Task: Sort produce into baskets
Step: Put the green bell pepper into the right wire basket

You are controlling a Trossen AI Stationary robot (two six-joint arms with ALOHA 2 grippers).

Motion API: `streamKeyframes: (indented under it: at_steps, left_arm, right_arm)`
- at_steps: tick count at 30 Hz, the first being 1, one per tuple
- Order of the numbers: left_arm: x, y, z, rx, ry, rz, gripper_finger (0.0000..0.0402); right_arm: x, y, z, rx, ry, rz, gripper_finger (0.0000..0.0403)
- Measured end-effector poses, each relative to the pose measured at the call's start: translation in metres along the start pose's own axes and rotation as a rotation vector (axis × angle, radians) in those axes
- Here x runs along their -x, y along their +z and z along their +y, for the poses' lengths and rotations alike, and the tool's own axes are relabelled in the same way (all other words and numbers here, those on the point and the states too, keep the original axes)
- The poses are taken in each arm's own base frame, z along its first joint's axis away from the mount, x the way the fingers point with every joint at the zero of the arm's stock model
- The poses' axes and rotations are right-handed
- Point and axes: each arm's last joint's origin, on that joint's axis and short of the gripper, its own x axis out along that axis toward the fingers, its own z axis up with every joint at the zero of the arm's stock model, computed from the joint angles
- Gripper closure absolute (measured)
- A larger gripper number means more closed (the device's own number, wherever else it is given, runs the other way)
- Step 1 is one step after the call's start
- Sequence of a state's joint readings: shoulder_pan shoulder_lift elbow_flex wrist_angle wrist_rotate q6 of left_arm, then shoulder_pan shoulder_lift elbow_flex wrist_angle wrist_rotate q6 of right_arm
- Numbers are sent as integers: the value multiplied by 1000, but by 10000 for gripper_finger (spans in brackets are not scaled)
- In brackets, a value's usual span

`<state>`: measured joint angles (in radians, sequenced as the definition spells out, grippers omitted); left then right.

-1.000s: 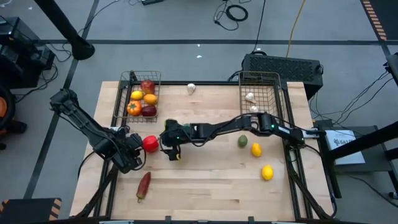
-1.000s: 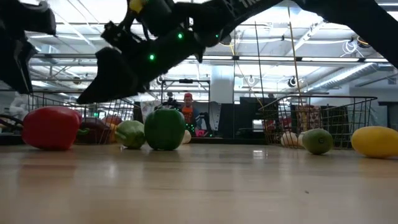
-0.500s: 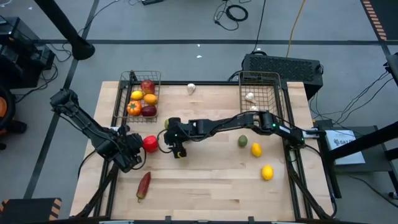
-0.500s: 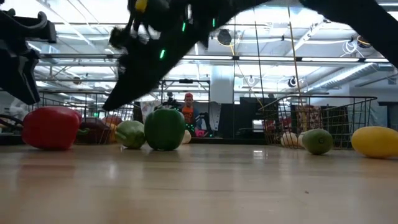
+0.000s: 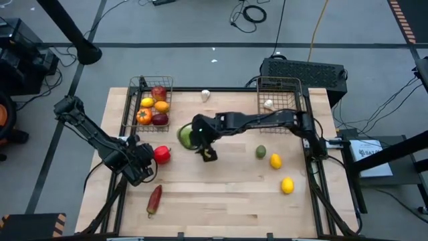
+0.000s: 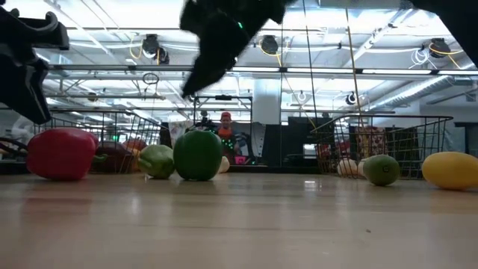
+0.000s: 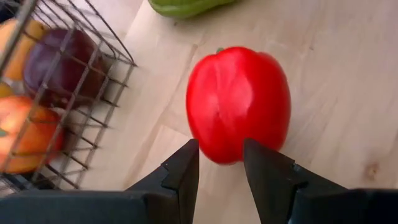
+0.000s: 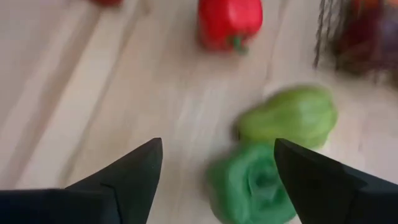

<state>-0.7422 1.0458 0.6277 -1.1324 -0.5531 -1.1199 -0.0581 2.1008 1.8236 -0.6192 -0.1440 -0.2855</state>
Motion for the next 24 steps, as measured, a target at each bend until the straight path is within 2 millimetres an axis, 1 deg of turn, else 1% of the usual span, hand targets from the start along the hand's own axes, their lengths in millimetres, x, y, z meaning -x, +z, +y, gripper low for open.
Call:
streamKeyframes:
  at_steps: [3, 5, 7, 9, 11, 12, 15, 17, 19, 21, 24]
  left_arm:
    - [0, 0, 0, -4, 7, -12, 269]
    - [0, 1, 0, -2, 11, -20, 269]
    - [0, 1, 0, 0, 12, -25, 269]
    - [0, 1, 0, 3, 10, -28, 269]
    - [0, 2, -1, 11, -2, -34, 269]
    - [0, 2, -2, 13, -6, -36, 269]
    - [0, 2, -2, 13, -2, -43, 269]
    - [0, 2, -1, 13, 3, -54, 269]
    - [0, 2, -1, 13, 5, -57, 269]
    - [0, 3, -1, 13, 5, -58, 269]
    - [0, 2, -1, 12, 6, -59, 269]
  right_arm:
    - [-2, -17, -16, -39, 9, -62, 115]
    - [5, -24, -26, -73, -21, -140, 123]
    - [8, -30, -36, -106, -63, -237, 132]
    - [0, -41, -41, -151, -83, -284, 140]
    - [-11, -52, -42, -187, -79, -275, 148]
    - [-15, -54, -42, -197, -76, -278, 152]
    - [-17, -51, -41, -217, -74, -302, 163]
    - [-23, -52, -40, -236, -67, -303, 170]
    - [-32, -59, -37, -249, -59, -261, 177]
    - [-34, -60, -37, -251, -60, -251, 184]
    - [-29, -58, -37, -279, -96, -241, 194]
